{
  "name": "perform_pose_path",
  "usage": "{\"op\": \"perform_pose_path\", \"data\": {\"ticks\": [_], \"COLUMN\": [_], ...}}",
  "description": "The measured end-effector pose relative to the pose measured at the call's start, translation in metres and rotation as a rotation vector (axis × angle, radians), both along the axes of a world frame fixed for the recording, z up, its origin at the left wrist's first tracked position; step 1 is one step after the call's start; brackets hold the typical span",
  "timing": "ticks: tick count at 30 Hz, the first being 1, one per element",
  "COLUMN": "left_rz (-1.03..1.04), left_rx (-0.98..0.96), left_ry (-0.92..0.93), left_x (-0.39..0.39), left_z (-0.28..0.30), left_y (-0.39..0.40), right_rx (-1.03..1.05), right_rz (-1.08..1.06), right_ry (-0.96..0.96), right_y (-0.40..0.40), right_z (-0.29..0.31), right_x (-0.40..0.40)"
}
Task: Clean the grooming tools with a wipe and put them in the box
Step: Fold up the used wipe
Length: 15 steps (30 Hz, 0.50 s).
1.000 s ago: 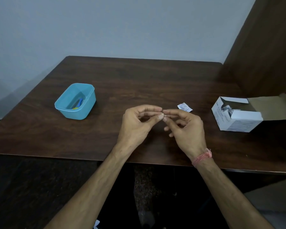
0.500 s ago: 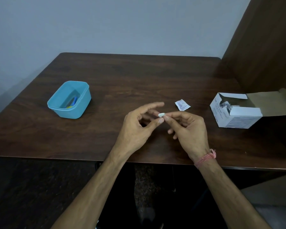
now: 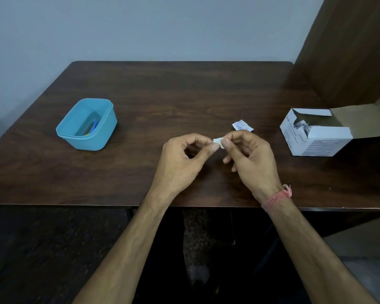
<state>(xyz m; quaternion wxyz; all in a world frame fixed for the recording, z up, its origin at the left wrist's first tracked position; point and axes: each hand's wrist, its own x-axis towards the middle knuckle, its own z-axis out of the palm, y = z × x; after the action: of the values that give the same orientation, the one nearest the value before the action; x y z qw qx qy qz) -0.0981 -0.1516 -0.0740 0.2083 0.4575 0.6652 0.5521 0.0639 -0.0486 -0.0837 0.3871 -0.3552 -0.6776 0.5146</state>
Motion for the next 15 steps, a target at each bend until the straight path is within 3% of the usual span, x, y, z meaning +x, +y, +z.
{"op": "perform_pose_path", "data": {"ticks": [9, 15], "left_rz": [-0.043, -0.052], "left_rx": [0.013, -0.004], "left_ry": [-0.045, 0.012], "left_x": [-0.0015, 0.0005], "left_z": [0.0000, -0.0017], "left_y": [0.0011, 0.0027], "right_rx": [-0.073, -0.055], "right_rz": [0.001, 0.034], "right_ry": [0.107, 0.053], "right_y": [-0.0001, -0.0013], "right_z": [0.0043, 0.0037], "right_x": [0.0039, 0.0050]}}
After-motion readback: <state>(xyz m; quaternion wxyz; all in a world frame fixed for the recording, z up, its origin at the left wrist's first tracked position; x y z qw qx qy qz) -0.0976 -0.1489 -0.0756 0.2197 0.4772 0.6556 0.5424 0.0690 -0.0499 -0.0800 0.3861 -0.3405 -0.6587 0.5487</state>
